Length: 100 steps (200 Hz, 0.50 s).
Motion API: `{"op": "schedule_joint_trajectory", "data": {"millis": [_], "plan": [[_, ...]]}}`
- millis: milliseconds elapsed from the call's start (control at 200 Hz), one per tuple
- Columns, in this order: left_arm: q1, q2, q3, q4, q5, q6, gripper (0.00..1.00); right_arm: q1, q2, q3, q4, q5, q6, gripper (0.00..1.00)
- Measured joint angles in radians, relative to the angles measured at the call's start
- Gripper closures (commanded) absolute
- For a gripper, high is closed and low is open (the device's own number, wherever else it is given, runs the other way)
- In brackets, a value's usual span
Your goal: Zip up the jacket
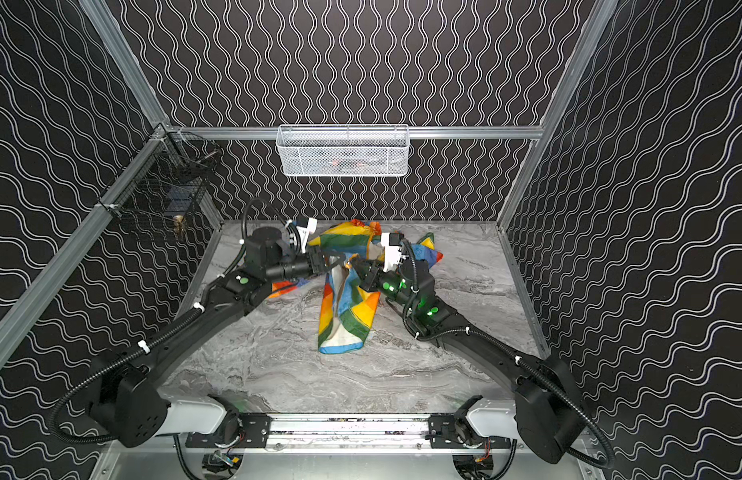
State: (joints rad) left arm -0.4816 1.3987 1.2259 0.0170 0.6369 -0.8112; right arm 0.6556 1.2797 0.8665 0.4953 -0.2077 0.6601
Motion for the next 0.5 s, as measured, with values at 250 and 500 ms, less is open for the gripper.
{"op": "schedule_joint_trajectory", "data": {"millis": [250, 500], "plan": [[0.005, -0.019, 0.034, -0.094, 0.047, 0.130, 1.00, 0.003, -0.015, -0.015, 0.023, -0.031, -0.047, 1.00], [0.012, -0.074, -0.164, -0.114, 0.029, 0.136, 1.00, 0.005, 0.027, -0.134, 0.041, -0.097, -0.017, 1.00]]}}
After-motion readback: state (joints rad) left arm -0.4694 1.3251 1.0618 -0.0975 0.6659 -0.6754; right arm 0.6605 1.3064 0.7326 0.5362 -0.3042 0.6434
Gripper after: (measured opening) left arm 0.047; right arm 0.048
